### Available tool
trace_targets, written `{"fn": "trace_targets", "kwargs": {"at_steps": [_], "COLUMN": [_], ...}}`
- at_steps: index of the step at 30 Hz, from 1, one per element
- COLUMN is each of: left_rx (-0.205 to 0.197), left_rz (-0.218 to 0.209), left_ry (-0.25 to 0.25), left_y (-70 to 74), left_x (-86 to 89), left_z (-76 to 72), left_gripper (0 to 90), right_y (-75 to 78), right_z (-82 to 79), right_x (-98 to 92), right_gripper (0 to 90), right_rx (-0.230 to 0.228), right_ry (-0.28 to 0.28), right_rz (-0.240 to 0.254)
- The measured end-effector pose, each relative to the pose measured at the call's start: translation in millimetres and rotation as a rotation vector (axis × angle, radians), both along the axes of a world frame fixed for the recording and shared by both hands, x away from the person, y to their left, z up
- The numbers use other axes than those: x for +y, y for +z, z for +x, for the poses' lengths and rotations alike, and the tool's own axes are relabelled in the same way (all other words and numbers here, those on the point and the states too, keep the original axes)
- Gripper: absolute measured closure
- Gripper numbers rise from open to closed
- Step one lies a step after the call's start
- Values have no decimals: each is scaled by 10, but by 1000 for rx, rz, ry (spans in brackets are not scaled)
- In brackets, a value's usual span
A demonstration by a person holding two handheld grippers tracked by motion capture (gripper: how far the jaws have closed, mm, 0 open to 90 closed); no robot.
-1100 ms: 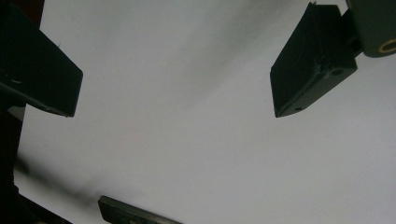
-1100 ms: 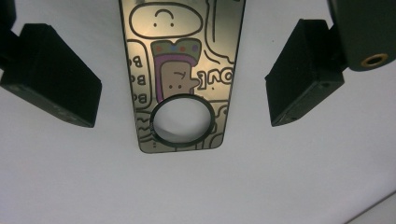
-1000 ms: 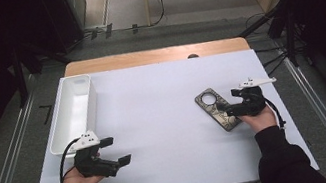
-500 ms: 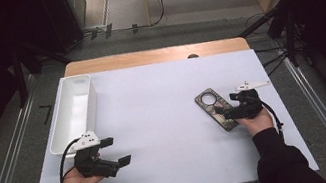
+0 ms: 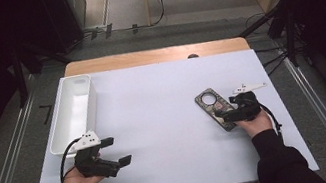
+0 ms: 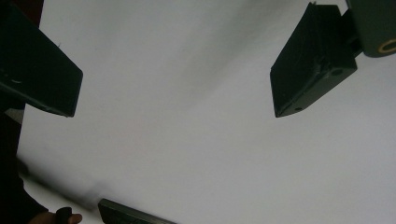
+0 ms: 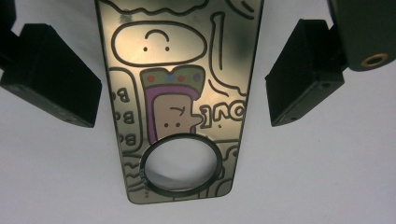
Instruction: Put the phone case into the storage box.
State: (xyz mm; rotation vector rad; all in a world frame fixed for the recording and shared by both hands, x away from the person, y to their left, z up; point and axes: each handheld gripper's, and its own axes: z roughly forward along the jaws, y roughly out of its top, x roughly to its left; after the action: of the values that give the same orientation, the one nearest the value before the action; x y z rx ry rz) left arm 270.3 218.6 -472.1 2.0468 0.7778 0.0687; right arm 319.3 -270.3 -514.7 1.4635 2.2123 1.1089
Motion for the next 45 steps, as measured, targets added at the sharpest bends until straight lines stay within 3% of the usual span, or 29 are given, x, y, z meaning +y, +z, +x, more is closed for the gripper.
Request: {"fn": "trace_targets", "kwargs": {"at_steps": [19,29,32,38,45], "left_rx": [-1,-4,-3,-3,-1], "left_rz": [7,5,5,7,3], "left_ry": [1,2,4,4,8], "left_y": [0,-1,-2,-1,0], "left_x": [-4,-2,2,1,0], "left_z": [-4,-8,-6,-9,-9], "left_gripper": [20,19,20,20,20], "right_y": [-110,-147,-150,-151,-152], "right_z": [26,-13,-21,-21,-32], "right_x": [43,50,81,82,122], "right_gripper": [95,96,95,95,95], "right_rx": [36,5,-5,-6,-13], "right_ry": [18,-1,-2,-2,-3], "right_rz": [-44,-38,-66,-67,-108]}}
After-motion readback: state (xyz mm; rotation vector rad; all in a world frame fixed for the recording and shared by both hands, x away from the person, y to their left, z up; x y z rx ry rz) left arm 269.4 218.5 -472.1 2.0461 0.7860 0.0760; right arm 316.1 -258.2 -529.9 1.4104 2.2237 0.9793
